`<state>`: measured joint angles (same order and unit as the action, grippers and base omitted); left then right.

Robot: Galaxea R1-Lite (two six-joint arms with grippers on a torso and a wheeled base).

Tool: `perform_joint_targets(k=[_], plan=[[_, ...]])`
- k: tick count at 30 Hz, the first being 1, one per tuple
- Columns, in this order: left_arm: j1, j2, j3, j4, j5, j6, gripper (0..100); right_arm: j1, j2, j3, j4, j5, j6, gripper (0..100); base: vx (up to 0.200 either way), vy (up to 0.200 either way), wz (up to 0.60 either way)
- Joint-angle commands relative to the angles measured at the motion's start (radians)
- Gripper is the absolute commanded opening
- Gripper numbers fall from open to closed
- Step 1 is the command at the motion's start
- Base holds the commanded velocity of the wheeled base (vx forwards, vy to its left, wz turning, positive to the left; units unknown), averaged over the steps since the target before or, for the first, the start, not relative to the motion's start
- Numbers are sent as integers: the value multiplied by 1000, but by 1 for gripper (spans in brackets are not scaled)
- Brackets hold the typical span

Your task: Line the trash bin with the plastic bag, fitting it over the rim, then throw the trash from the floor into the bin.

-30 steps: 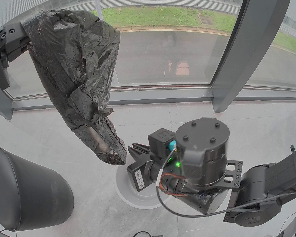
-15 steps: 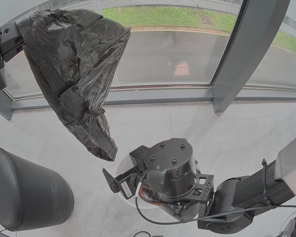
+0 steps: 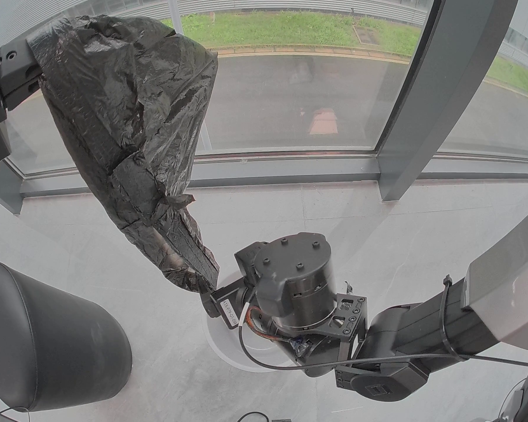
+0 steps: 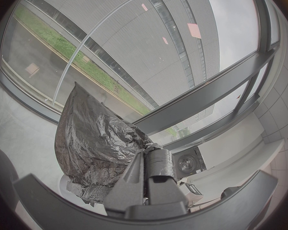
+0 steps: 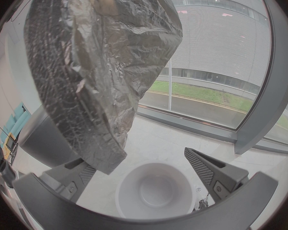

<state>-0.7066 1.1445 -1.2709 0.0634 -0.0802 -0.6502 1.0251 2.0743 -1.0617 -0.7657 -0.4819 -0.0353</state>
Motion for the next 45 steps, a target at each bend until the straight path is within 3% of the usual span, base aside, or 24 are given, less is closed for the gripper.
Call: perform_joint_targets(k=[1,7,10,11,21,30,33,37,38,39,41,45], plan=[[1,6,1,-1,-1,-3,0,-16,1,-9,-3,-4,-6,100,0,0,0],[1,3,1,-1,-1,-5,0,-22,23,-26,-49,-4,-14,100,0,0,0],[1,-5,1,3,-1,-5,0,-22,64,-38,-141,-3,-12,100,0,0,0],[1,-6,1,4,-1,-5,0,-22,78,-37,-178,0,-15,0,0,0,0],[10,-8,2,10,-1,-5,0,-16,64,-6,-199,9,-17,0,0,0,0],[59,-6,44,-1,-7,-3,0,-22,-85,115,-115,51,-5,0,0,0,0],[59,-6,56,-2,-9,-5,0,-43,-189,164,14,115,9,0,0,0,0],[59,-6,71,-2,-10,-3,0,-51,-260,183,121,172,92,0,0,0,0],[59,-6,88,-4,-13,-3,0,-59,-318,197,207,253,144,0,0,0,0],[59,-6,90,-4,-15,-3,0,-59,-322,197,215,259,147,0,0,0,0],[64,-17,127,-5,-59,-2,0,-89,-405,210,349,385,192,0,0,0,0],[104,-32,179,-5,-116,1,0,-114,-487,244,465,505,195,0,0,0,0]])
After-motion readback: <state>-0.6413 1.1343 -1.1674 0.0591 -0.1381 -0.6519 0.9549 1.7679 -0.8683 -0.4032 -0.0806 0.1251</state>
